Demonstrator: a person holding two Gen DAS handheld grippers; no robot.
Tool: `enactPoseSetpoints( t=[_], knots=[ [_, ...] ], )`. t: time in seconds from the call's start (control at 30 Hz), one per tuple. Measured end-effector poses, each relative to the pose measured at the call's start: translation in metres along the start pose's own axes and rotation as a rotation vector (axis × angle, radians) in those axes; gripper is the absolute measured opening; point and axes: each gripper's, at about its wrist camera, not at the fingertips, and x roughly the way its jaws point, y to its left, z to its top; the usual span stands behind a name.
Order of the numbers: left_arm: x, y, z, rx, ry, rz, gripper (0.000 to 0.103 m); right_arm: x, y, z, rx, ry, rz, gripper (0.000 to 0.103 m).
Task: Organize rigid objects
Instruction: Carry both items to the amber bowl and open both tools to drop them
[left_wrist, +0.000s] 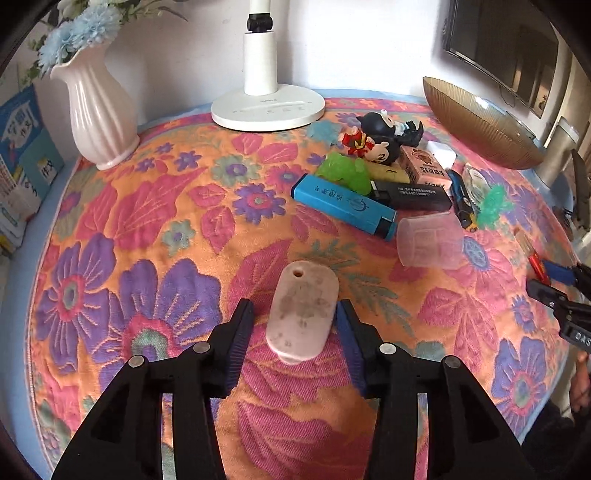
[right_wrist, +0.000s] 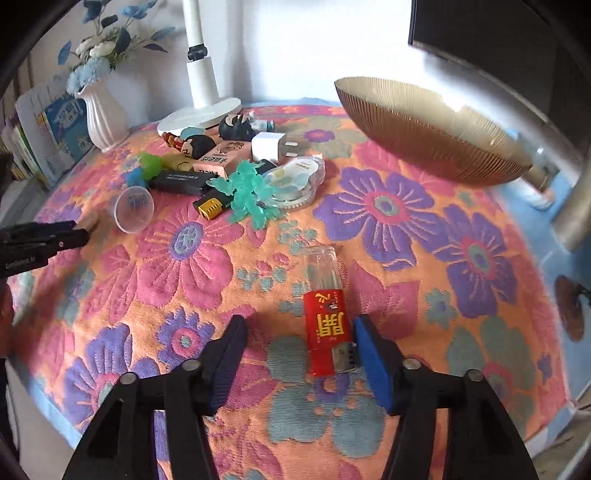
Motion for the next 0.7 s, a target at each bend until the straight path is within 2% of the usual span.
enactPoseSetpoints(
  t=[0.03, 0.07, 0.2, 0.33, 0.4, 0.43, 0.47, 0.57, 0.63, 0.7],
  knots=[
    [-0.001, -0.002, 0.0, 0.0, -0.009, -0.007, 0.033, -0.002, 0.001, -0.001, -0.008, -0.006, 0.009, 0.03],
    [-0.001, -0.004, 0.0, 0.003, -0.014, -0.016, 0.033, -0.004, 0.002, -0.001, -0.02, -0.01, 0.016, 0.027],
    [-0.019, -0.017, -0.001, 0.015, -0.059, -0.053, 0.033, -0.013, -0.006, 0.0, -0.013, -0.034, 0.06, 0.024],
    [-0.053, -0.035, 0.018, 0.021, -0.14, -0.081, 0.033, -0.041, -0.03, 0.016, 0.015, -0.126, 0.032, 0.021],
    [-0.069, -0.053, 0.039, 0.038, -0.193, -0.108, 0.033, -0.057, -0.05, 0.029, 0.052, -0.175, 0.007, 0.018],
    [-0.075, -0.065, 0.051, 0.052, -0.217, -0.132, 0.033, -0.064, -0.063, 0.037, 0.075, -0.194, -0.003, 0.014],
    [-0.079, -0.083, 0.068, 0.076, -0.24, -0.167, 0.033, -0.067, -0.074, 0.045, 0.095, -0.205, -0.003, 0.013],
    [-0.074, -0.133, 0.109, 0.136, -0.242, -0.219, 0.033, -0.073, -0.114, 0.071, 0.172, -0.235, -0.021, 0.013],
    [-0.062, -0.164, 0.132, 0.169, -0.225, -0.249, 0.033, -0.066, -0.141, 0.086, 0.215, -0.212, -0.004, 0.012],
    [-0.052, -0.187, 0.147, 0.185, -0.215, -0.277, 0.033, -0.055, -0.155, 0.091, 0.229, -0.154, 0.065, 0.011]
  ],
)
